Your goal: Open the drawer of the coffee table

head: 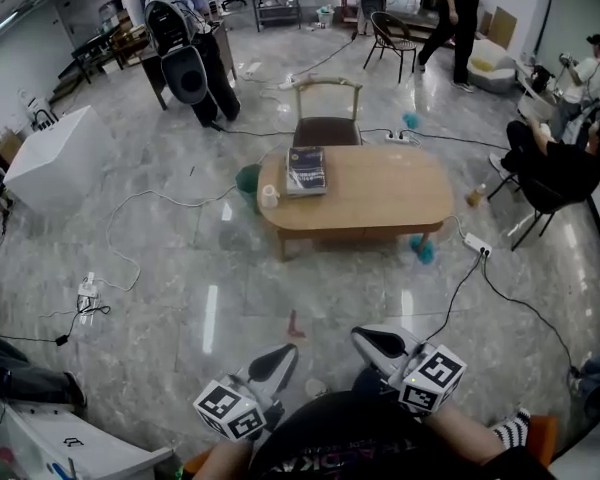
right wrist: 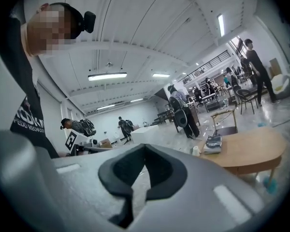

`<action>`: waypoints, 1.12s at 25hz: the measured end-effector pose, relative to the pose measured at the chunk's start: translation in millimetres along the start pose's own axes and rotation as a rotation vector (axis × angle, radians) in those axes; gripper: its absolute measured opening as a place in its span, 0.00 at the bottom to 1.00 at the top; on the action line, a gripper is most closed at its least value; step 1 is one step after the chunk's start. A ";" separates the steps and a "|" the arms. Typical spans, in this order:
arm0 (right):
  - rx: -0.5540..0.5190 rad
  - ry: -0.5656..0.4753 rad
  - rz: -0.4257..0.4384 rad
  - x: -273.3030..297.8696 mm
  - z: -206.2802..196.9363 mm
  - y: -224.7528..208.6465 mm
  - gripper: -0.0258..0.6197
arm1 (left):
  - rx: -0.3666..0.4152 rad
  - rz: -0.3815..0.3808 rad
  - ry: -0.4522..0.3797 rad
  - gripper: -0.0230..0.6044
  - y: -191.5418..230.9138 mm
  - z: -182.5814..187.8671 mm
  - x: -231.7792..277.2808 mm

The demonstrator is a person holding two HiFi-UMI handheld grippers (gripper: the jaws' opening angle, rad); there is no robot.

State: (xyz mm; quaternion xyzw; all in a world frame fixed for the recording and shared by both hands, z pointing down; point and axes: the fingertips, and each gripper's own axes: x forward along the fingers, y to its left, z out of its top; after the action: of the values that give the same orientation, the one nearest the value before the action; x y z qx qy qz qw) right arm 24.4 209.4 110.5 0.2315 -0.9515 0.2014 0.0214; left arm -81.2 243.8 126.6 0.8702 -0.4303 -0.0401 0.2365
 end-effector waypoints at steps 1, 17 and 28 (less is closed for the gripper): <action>-0.007 -0.001 -0.007 0.8 1.1 -2.8 0.04 | -0.002 0.008 -0.003 0.05 4.8 0.1 0.2; 0.013 0.009 -0.097 33.1 17.4 -123.9 0.04 | 0.082 0.155 0.003 0.05 81.7 22.2 66.8; -0.120 0.058 -0.167 104.0 31.0 -290.7 0.04 | 0.157 0.288 0.019 0.05 202.5 37.4 181.6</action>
State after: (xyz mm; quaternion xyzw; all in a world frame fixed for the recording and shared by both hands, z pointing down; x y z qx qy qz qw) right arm 63.9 -83.6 204.5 0.3023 -0.9383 0.1482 0.0795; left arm -125.5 -14.6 208.2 0.8158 -0.5500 0.0361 0.1751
